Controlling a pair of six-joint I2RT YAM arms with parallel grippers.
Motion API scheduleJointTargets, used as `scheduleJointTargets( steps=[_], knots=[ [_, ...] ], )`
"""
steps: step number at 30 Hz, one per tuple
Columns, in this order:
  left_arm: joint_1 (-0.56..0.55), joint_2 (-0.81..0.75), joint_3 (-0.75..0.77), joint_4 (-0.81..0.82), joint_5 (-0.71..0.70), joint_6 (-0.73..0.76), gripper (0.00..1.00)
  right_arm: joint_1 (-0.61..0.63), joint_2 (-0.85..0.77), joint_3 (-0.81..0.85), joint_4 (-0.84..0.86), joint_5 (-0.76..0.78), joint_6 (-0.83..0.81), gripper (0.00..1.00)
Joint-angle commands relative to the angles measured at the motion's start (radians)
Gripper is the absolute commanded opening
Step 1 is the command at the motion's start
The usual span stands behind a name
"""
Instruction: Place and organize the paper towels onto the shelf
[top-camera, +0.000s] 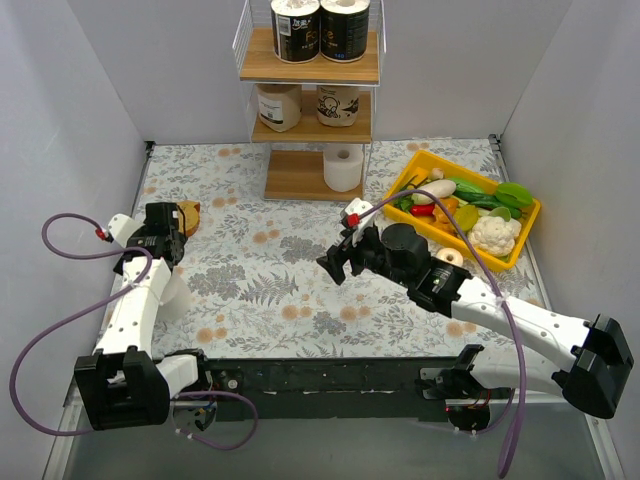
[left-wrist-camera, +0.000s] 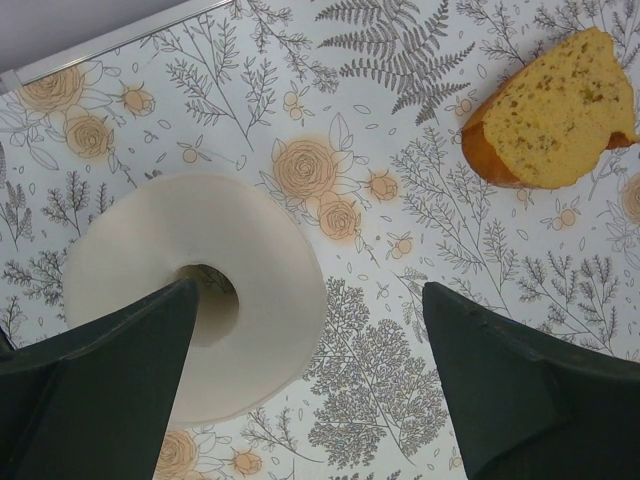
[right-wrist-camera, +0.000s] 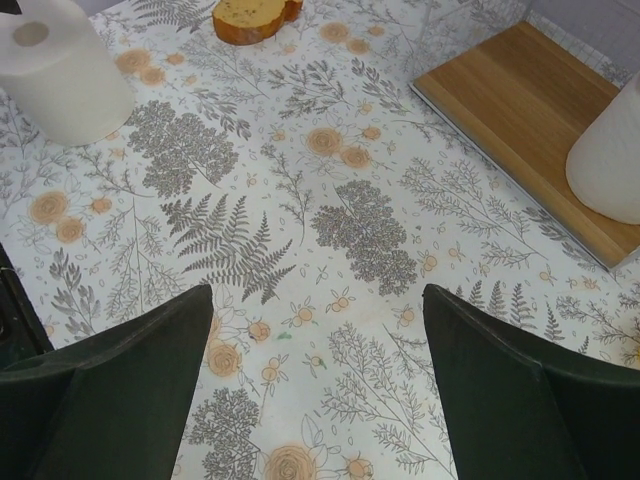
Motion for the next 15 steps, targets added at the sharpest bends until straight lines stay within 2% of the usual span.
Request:
scheduleJointTargets(
  steps=[1,7,11,15],
  knots=[
    [0.005,0.04,0.05,-0.085,-0.061,-0.12,0.93,-0.001,-0.01,0.085,-0.06,-0.019,0.033,0.91],
    [0.005,0.084,0.065,-0.143,-0.009,-0.208,0.86,-0.001,-0.018,0.14,-0.095,-0.019,0.052,0.9],
    [0.005,0.118,0.081,-0.183,-0.038,-0.242,0.82,-0.001,-0.007,0.183,-0.116,-0.029,0.059,0.89],
    [0.005,0.118,0.085,-0.157,-0.051,-0.223,0.79,-0.001,-0.001,0.192,-0.119,-0.051,0.078,0.88]
  ],
)
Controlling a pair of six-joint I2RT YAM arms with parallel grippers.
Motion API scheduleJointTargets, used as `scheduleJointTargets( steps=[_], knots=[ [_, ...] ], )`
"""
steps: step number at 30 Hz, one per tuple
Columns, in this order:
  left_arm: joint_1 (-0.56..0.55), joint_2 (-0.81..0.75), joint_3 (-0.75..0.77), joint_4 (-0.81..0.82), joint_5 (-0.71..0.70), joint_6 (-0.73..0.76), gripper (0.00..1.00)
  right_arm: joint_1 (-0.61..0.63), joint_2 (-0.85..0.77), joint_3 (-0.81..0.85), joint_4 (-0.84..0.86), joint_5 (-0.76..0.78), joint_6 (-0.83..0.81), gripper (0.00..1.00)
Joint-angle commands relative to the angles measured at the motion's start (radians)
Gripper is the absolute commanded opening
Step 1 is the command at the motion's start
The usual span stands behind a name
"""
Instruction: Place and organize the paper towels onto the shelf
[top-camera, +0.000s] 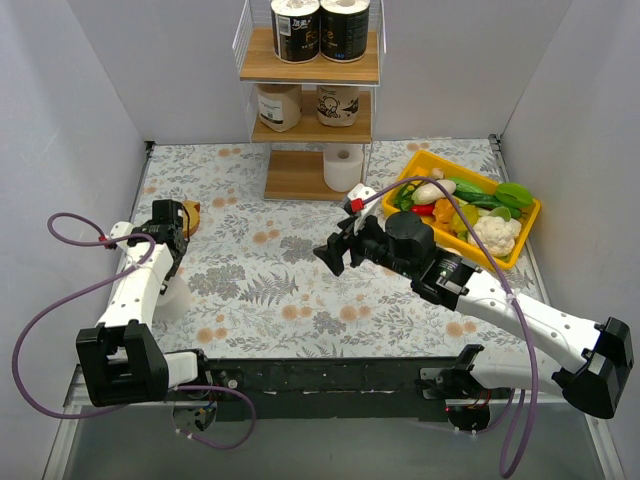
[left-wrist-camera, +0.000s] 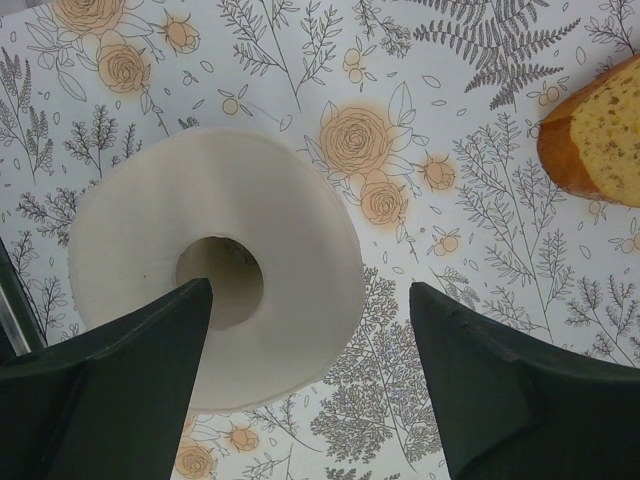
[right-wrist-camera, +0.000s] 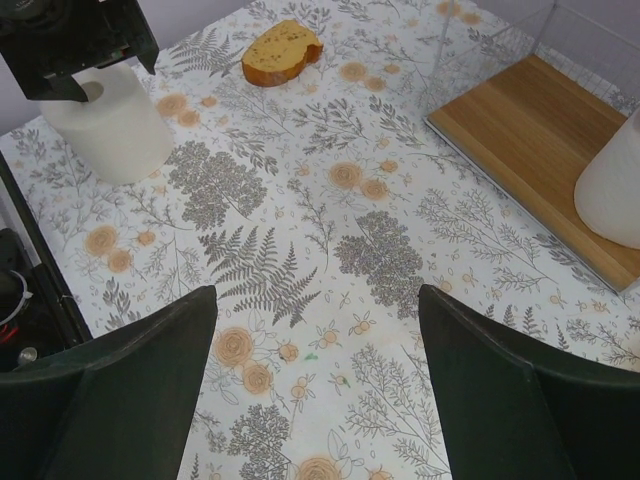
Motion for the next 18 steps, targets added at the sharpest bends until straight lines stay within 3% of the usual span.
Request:
scheduleJointTargets(
  steps=[1,14,18],
  knots=[
    [0.004,-0.01,0.032,0.001,-0.041,-0.019,0.79,-0.001,-0.001,0.053,0.004,-0.032,0.033,0.88],
    [0.003,0.006,-0.024,0.046,-0.047,-0.031,0.76,0.001,-0.043,0.05,-0.015,-0.009,0.034,0.87],
    [0.003,0.014,-0.031,0.046,-0.049,-0.051,0.63,0.001,-0.046,0.059,-0.015,-0.006,0.029,0.87]
  ],
)
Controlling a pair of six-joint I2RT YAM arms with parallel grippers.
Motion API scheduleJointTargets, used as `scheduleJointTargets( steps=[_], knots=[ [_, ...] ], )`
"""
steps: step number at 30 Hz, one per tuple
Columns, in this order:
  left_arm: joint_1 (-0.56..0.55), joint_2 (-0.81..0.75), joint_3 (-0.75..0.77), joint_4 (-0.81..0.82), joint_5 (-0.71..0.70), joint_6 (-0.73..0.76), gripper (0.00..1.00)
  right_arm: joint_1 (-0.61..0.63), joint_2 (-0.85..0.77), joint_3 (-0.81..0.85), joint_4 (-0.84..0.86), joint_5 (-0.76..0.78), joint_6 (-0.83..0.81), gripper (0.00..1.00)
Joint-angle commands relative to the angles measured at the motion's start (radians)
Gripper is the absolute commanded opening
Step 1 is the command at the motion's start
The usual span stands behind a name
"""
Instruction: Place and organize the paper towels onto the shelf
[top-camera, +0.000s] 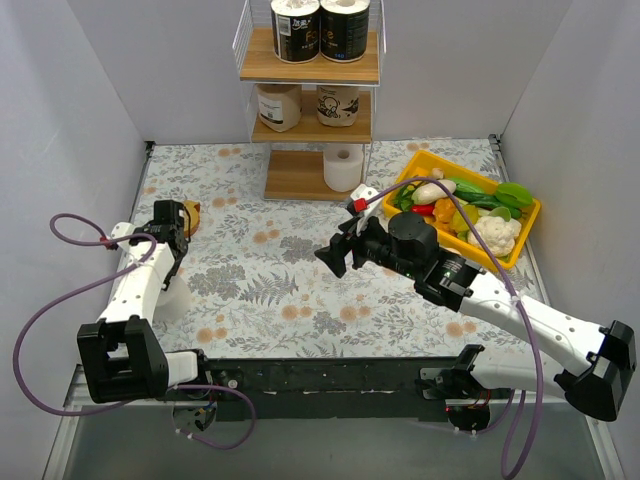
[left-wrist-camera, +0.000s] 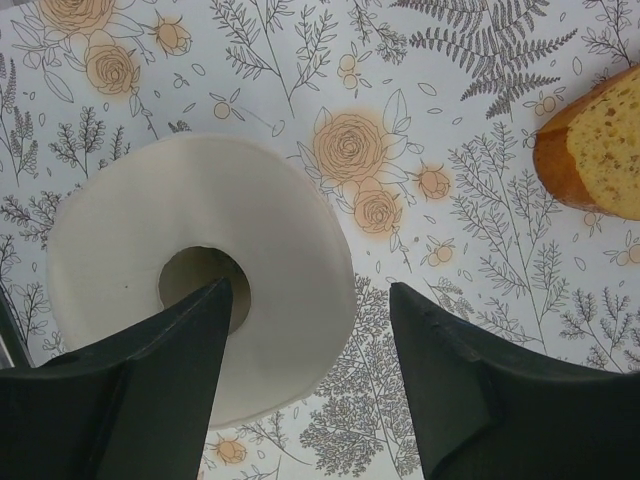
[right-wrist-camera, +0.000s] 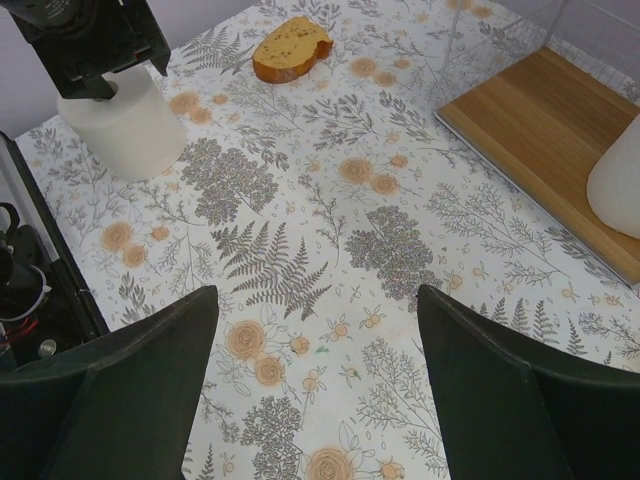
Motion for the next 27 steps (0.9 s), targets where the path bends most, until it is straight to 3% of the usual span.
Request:
scheduleJointTargets(
  steps=[1,3,7,13,18,22,27],
  knots=[
    [0.004,0.002,-0.019,0.014,-0.035,-0.034,0.62,0.001,-0.027,0.053,0.013,0.014,0.003,0.87],
    [0.003,-0.001,-0.022,0.018,-0.035,-0.033,0.58,0.001,-0.029,0.053,-0.011,0.018,0.002,0.87],
    [0.003,-0.01,-0.006,0.018,-0.036,0.008,0.35,0.001,-0.03,0.059,-0.016,0.015,0.002,0.87],
    [0.003,-0.013,0.029,0.043,-0.008,0.09,0.27,0.001,-0.052,0.056,-0.022,0.032,0.0,0.87],
    [-0.018,-0.038,0.05,0.08,0.084,0.188,0.13,0.001,-0.07,0.049,-0.037,0.069,-0.003,0.87],
    [-0.169,-0.067,0.078,0.129,0.185,0.234,0.09,0.001,-0.102,0.027,-0.039,0.104,-0.026,0.87],
    [-0.412,0.046,0.214,0.075,0.213,0.187,0.03,0.001,-0.179,-0.048,-0.034,0.201,-0.036,0.88]
  ],
)
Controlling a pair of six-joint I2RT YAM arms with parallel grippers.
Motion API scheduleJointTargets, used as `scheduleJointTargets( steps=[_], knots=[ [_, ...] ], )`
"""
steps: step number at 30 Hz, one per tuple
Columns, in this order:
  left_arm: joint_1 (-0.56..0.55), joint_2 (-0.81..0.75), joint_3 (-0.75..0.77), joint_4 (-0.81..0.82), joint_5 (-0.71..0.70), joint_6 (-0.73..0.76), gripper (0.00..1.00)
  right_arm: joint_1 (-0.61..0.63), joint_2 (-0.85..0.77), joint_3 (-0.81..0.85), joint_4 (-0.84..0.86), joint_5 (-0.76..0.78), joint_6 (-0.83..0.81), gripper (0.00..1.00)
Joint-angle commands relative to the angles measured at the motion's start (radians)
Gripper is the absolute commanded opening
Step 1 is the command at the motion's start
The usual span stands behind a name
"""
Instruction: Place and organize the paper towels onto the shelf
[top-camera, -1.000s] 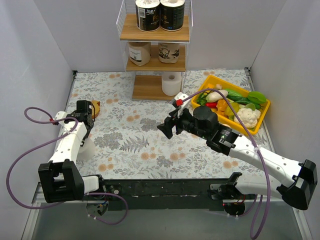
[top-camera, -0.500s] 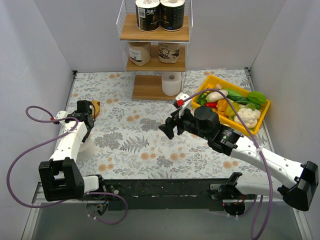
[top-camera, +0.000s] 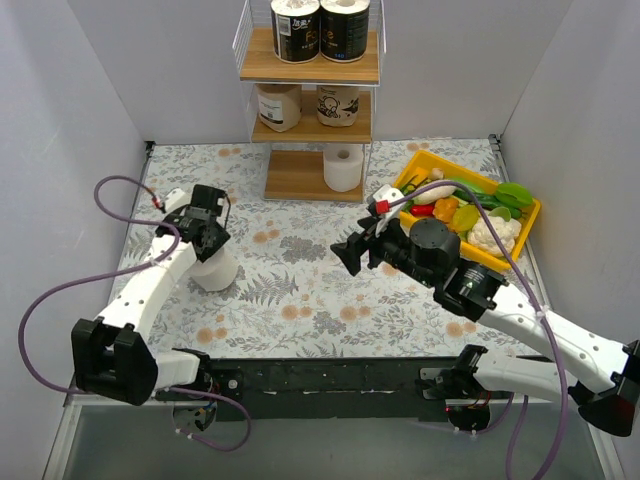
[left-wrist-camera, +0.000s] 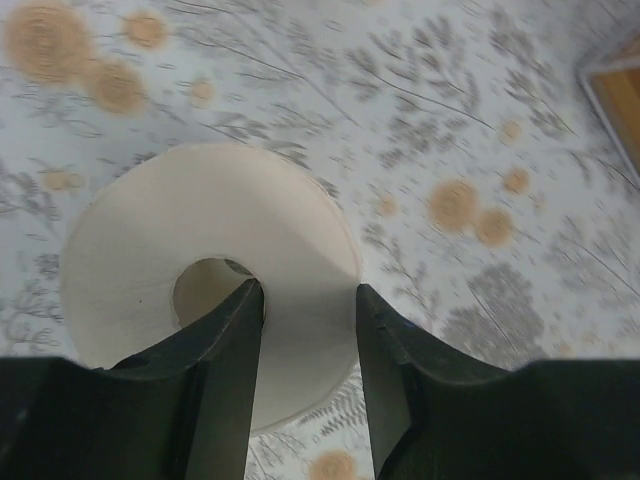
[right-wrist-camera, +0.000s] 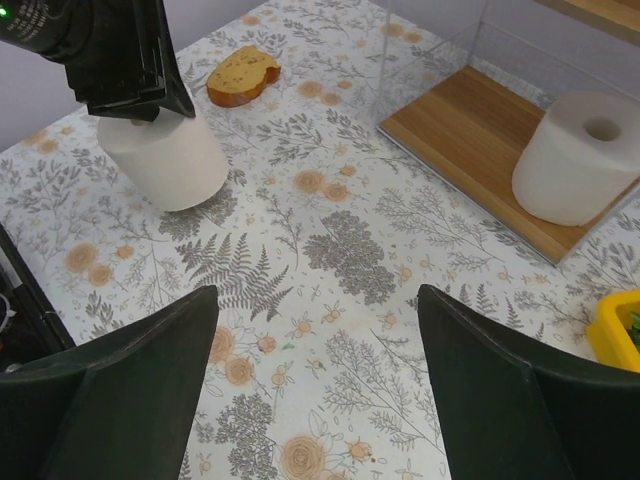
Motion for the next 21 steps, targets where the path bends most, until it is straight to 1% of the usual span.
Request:
scheduleJointTargets(
  steps=[1,2,3,6,9,14,16,17,18,19,20,21],
  knots=[
    [-0.173,0.069,0.143,-0.007,0.038,-0.018,0.0,-0.001,-0.104,-0.05,0.017,0.117,-0.02,0.88],
    [-0.203,0.09,0.156,-0.003,0.031,-0.024,0.0,-0.001,-0.123,-0.059,0.014,0.127,-0.019,0.88],
    [-0.257,0.116,0.18,0.005,0.025,-0.03,0.0,-0.001,-0.141,-0.067,0.014,0.149,-0.019,0.88],
    [-0.328,0.164,0.213,0.06,0.085,-0.011,0.0,-0.001,-0.201,-0.104,0.016,0.195,-0.025,0.88],
    [-0.397,0.237,0.274,0.075,0.065,-0.001,0.0,-0.001,-0.235,-0.124,0.003,0.227,-0.042,0.89],
    [-0.432,0.34,0.331,0.138,0.105,0.046,0.0,-0.001,-0.256,-0.139,-0.012,0.256,-0.042,0.89],
    [-0.441,0.357,0.337,0.161,0.138,0.063,0.03,-0.001,-0.253,-0.142,-0.012,0.273,-0.034,0.89],
    [-0.443,0.362,0.331,0.173,0.154,0.075,0.06,-0.001,-0.249,-0.142,-0.012,0.278,-0.034,0.89],
    [-0.444,0.36,0.326,0.187,0.177,0.104,0.13,-0.001,-0.242,-0.138,-0.015,0.279,-0.037,0.89],
    [-0.445,0.357,0.317,0.23,0.209,0.121,0.17,-0.001,-0.232,-0.133,-0.023,0.279,-0.039,0.89],
    [-0.445,0.351,0.309,0.241,0.252,0.135,0.2,-0.001,-0.226,-0.125,-0.032,0.282,-0.039,0.89],
    [-0.445,0.348,0.312,0.247,0.266,0.153,0.24,-0.001,-0.215,-0.101,-0.043,0.288,-0.04,0.89]
  ],
)
